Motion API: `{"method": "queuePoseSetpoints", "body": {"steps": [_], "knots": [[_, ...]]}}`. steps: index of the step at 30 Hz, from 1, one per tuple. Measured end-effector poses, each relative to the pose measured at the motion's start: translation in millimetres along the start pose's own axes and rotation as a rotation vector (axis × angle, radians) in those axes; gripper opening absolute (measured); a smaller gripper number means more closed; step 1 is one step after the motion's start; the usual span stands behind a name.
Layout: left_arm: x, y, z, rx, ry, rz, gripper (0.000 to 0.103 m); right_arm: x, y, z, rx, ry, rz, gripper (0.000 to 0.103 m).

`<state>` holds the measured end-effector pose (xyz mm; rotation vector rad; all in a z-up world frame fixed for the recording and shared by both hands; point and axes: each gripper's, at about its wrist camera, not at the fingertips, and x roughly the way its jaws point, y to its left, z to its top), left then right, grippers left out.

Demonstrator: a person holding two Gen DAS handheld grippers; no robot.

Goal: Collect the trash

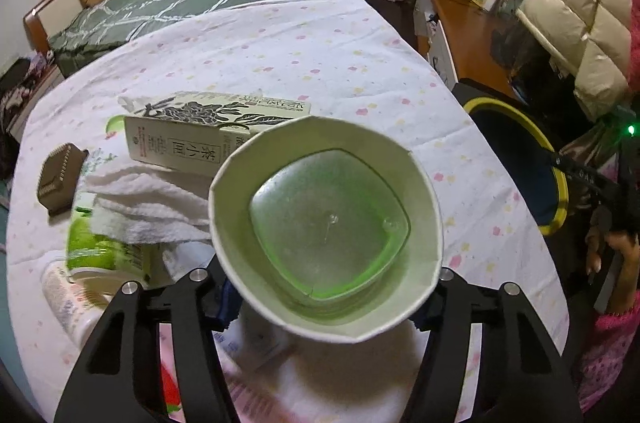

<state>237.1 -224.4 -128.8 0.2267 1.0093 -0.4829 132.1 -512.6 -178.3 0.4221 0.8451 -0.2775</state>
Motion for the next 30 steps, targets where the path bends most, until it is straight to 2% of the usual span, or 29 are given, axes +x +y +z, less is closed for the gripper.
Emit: {"method": "queuePoseSetpoints", "body": {"steps": [5, 7, 9, 11, 16, 19, 22, 27, 30], "knots": [[-10.9, 0.9, 5.4, 0.052, 0.072, -0.036, 0.066, -3.4, 9.7, 1.6, -0.018, -0.002, 0.012, 0.039], [-8.3, 3.7, 11.1, 0.044, 0.098, -0.064, 0.071, -5.5, 13.2, 1.6, -0.021, -0.005, 0.018, 0.039], [-4.5, 6.5, 19.2, 0.03, 0.112, -0.105, 0.071, -8.8, 18.2, 0.7, -0.026, -0.008, 0.025, 0.039], [-2.4, 10.5, 26.6, 0.011, 0.106, -0.109, 0.071, -15.2, 25.4, -1.3, -0.032, -0.013, 0.038, 0.039], [-7.2, 22.9, 32.5, -0.048, 0.063, -0.124, 0.071, -39.3, 62.8, -14.2, -0.079, -0.048, 0.107, 0.039], [-9.8, 39.8, 30.2, -0.119, 0.029, -0.14, 0.071, -50.1, 102.6, -28.7, -0.141, -0.05, 0.188, 0.039], [-5.8, 47.4, 37.2, -0.142, 0.016, -0.153, 0.072, -57.9, 142.3, -41.9, -0.214, -0.054, 0.244, 0.039], [-6.1, 50.6, 67.4, -0.118, -0.067, -0.113, 0.072, -61.5, 181.1, -54.9, -0.258, -0.034, 0.286, 0.039], [-18.3, 63.3, 82.3, -0.119, -0.137, -0.056, 0.072, -59.4, 201.5, -68.0, -0.308, -0.006, 0.288, 0.039]]}}
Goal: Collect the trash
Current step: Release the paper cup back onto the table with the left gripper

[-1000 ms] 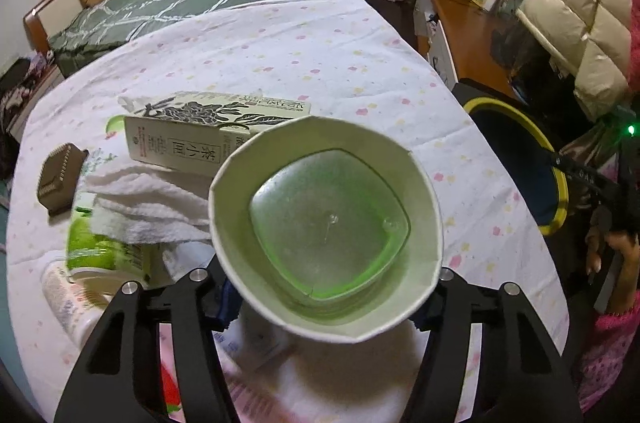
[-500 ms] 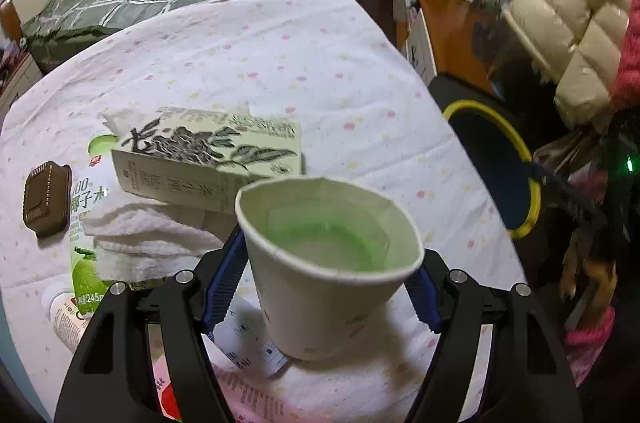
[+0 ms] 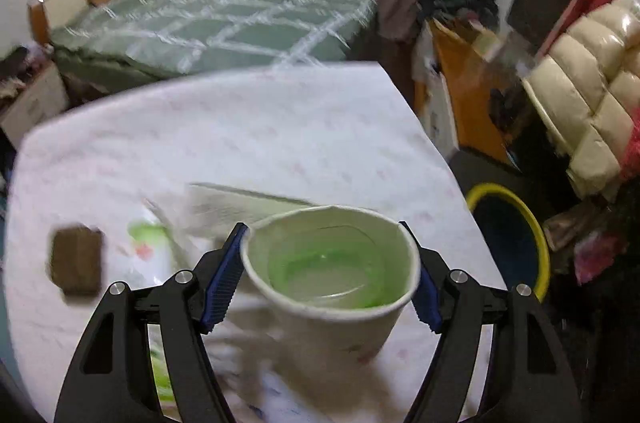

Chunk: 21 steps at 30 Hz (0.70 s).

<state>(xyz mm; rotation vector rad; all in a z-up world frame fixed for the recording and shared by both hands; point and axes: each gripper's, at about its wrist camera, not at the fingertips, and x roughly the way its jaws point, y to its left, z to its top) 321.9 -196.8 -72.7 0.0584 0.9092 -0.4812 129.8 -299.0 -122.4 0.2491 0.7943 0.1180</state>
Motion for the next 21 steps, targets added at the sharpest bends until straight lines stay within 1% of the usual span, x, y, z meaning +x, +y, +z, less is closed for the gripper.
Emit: {"method": "queuePoseSetpoints", "body": {"steps": [1, 3, 4, 6, 8, 11, 13, 15, 17, 20, 21], "knots": [[-6.2, 7.8, 4.3, -0.017, -0.023, 0.002, 0.072, 2.6, 4.2, -1.9, -0.012, 0.009, -0.005, 0.039], [-13.9, 18.2, 7.8, -0.03, -0.043, 0.004, 0.074, 8.1, 7.7, -4.9, -0.013, 0.025, -0.01, 0.039], [-14.9, 21.9, 7.6, -0.023, -0.041, 0.016, 0.076, 10.4, 7.5, -4.6, -0.005, 0.03, -0.007, 0.039], [-11.8, 28.4, 4.5, -0.016, -0.018, 0.026, 0.076, 11.7, 8.4, -3.7, 0.004, 0.031, -0.007, 0.039], [-8.6, 37.3, 0.3, -0.035, 0.001, 0.021, 0.076, 10.4, 9.9, -2.9, 0.003, 0.026, -0.003, 0.039], [-11.7, 47.2, -7.8, -0.053, 0.002, 0.023, 0.076, 11.2, 13.6, -4.6, -0.009, 0.032, 0.0, 0.039], [-19.4, 50.1, -18.5, -0.059, -0.004, 0.022, 0.076, 10.5, 12.2, -5.3, -0.01, 0.034, 0.005, 0.039], [-38.8, 50.5, -33.5, -0.049, -0.019, 0.021, 0.076, 12.4, 9.3, -4.4, -0.009, 0.036, 0.009, 0.039], [-56.8, 48.3, -52.0, -0.034, -0.024, 0.038, 0.076, 11.6, 6.7, -4.6, -0.001, 0.035, 0.014, 0.039], [-78.4, 47.2, -88.9, -0.042, 0.003, 0.058, 0.08, 9.4, 4.6, -5.0, 0.004, 0.03, 0.023, 0.039], [-82.7, 47.1, -103.0, -0.055, 0.023, 0.063, 0.081, 9.0, 4.4, -5.0, 0.005, 0.029, 0.024, 0.039]]}}
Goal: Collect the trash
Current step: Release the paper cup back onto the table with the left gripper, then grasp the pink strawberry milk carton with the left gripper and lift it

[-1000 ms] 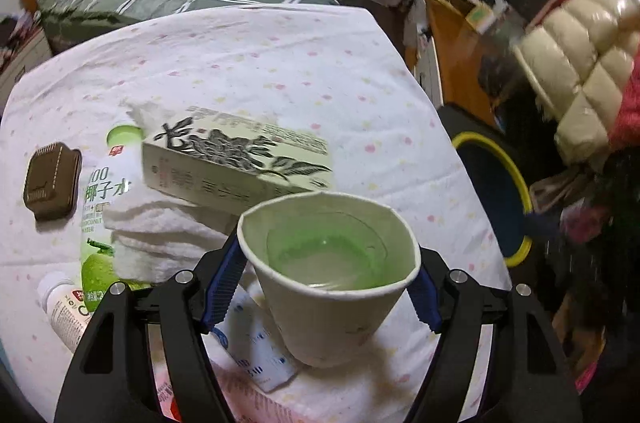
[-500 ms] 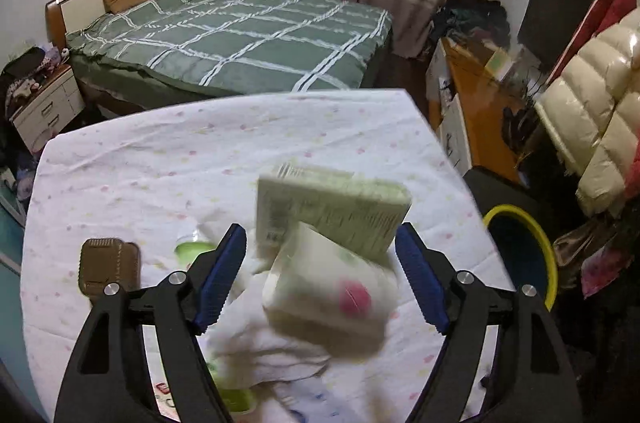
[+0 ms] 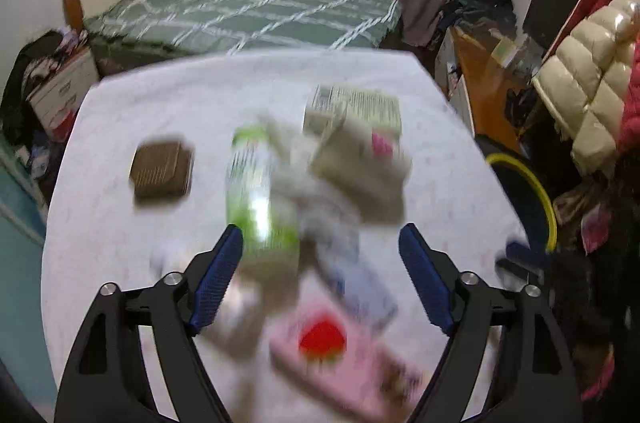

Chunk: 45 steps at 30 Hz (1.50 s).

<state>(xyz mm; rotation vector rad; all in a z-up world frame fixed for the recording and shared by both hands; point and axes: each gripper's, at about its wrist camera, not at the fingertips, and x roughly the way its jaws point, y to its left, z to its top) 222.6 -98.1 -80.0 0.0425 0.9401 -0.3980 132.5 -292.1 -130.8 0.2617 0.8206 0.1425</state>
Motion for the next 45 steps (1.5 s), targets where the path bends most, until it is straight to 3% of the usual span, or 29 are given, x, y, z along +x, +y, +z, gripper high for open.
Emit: {"method": "queuePoseSetpoints", "body": {"steps": [4, 6, 10, 15, 19, 24, 30, 35, 39, 40, 45], "knots": [[-4.7, 1.6, -45.3, -0.101, 0.072, 0.02, 0.081, -3.6, 0.1, -0.8, 0.004, -0.009, 0.012, 0.039], [-7.0, -10.0, -62.9, -0.111, 0.062, 0.037, 0.081, -5.1, -0.4, -0.6, 0.008, -0.013, 0.016, 0.039], [8.7, -36.5, -80.4, -0.095, 0.072, 0.104, 0.085, -9.6, -0.9, -0.4, 0.018, -0.025, 0.028, 0.039], [19.5, -55.2, -87.2, -0.071, 0.07, 0.133, 0.088, -13.0, 0.6, -2.5, 0.011, -0.029, 0.038, 0.04], [12.8, -42.8, -96.0, -0.076, 0.091, 0.124, 0.09, -10.7, -1.1, -3.3, 0.016, -0.025, 0.05, 0.04], [-12.9, -16.2, -108.2, -0.036, 0.103, 0.248, 0.09, -7.0, -0.1, -3.4, 0.019, -0.021, 0.066, 0.041], [-12.4, -2.6, -117.3, -0.075, 0.1, 0.131, 0.09, -3.1, 9.8, -3.6, 0.002, -0.012, 0.082, 0.041], [-0.2, -4.8, -117.5, -0.063, 0.057, 0.1, 0.09, -3.3, 11.6, -4.5, -0.001, -0.01, 0.075, 0.041], [8.7, -1.6, -112.3, -0.04, 0.034, 0.122, 0.066, -5.0, 7.2, -4.3, 0.007, -0.01, 0.073, 0.041], [8.6, -1.8, -110.9, -0.028, 0.029, 0.124, 0.054, -5.4, 6.6, -4.4, 0.009, -0.01, 0.074, 0.041], [2.9, -5.9, -105.3, 0.006, 0.01, 0.12, 0.05, -9.9, -0.4, -3.7, 0.02, -0.018, 0.079, 0.041]]}}
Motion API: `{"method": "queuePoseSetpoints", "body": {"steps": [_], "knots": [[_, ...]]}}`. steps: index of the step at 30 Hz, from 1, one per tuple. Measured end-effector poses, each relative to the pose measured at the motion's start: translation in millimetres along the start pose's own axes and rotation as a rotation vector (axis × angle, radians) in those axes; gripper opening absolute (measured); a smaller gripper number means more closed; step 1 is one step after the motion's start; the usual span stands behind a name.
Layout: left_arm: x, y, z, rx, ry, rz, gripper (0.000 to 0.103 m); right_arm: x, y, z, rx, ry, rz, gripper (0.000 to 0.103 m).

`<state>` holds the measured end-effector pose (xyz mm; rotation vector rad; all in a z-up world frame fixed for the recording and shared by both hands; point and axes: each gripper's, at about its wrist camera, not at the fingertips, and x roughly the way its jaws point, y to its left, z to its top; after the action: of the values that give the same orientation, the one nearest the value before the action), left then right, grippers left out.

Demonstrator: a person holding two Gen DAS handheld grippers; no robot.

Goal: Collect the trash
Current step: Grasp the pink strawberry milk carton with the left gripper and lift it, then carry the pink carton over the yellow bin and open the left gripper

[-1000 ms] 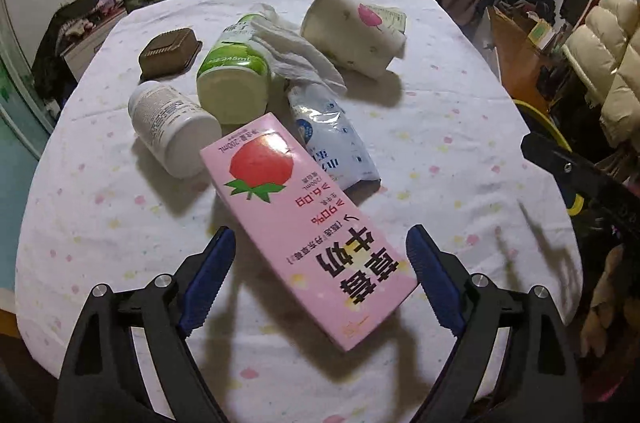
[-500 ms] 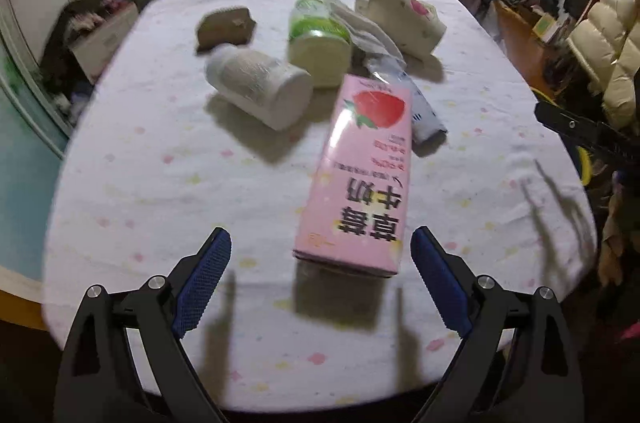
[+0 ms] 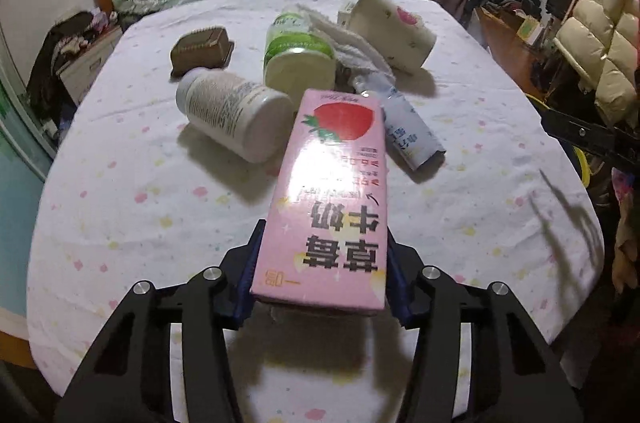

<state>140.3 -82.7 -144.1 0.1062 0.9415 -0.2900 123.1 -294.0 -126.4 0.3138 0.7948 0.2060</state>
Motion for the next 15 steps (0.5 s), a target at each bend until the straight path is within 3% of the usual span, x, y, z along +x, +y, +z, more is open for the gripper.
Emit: {"method": "queuePoseSetpoints", "body": {"steps": [8, 15], "knots": [[-33.9, -27.1, 9.2, 0.103, -0.063, -0.006, 0.049, -17.6, -20.2, 1.3, 0.032, -0.032, -0.026, 0.041], [-69.1, -59.2, 37.1, 0.165, -0.159, -0.091, 0.049, -50.0, -49.4, -0.3, 0.069, -0.089, -0.086, 0.041]]}}
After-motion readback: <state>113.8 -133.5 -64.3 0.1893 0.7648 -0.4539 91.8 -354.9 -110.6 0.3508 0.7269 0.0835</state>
